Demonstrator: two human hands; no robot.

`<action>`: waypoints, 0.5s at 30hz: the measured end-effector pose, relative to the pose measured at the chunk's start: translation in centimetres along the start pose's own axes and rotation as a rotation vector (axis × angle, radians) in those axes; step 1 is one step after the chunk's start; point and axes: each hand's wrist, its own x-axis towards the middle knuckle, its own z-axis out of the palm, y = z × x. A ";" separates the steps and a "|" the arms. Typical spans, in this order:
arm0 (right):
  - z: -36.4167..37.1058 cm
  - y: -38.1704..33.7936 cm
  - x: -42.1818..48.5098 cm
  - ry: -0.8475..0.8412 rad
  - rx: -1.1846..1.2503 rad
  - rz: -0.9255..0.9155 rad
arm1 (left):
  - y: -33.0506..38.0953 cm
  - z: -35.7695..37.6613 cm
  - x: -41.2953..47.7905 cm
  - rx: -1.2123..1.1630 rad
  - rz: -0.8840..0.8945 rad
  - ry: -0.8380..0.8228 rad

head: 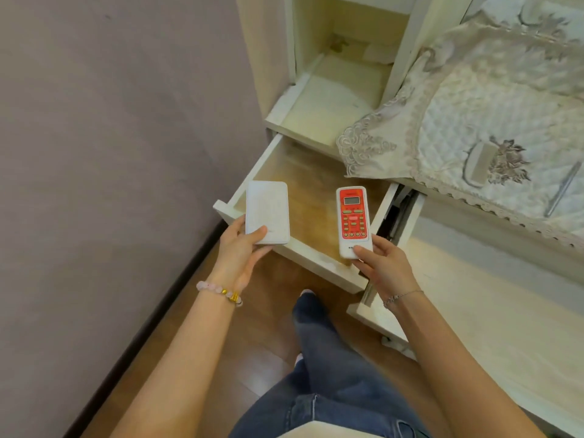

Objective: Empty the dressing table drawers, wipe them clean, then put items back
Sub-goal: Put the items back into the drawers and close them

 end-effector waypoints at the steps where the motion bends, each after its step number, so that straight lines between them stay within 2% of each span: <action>1: 0.2 -0.3 1.1 0.004 0.005 0.016 | 0.3 0.6 1.2 0.007 -0.023 0.000; 11: 2.5 -0.5 9.0 0.029 -0.039 0.164 | 1.0 4.2 11.0 0.190 -0.191 -0.014; 15: 3.5 0.2 10.4 0.070 0.046 0.243 | 1.0 4.9 13.8 0.256 -0.244 -0.003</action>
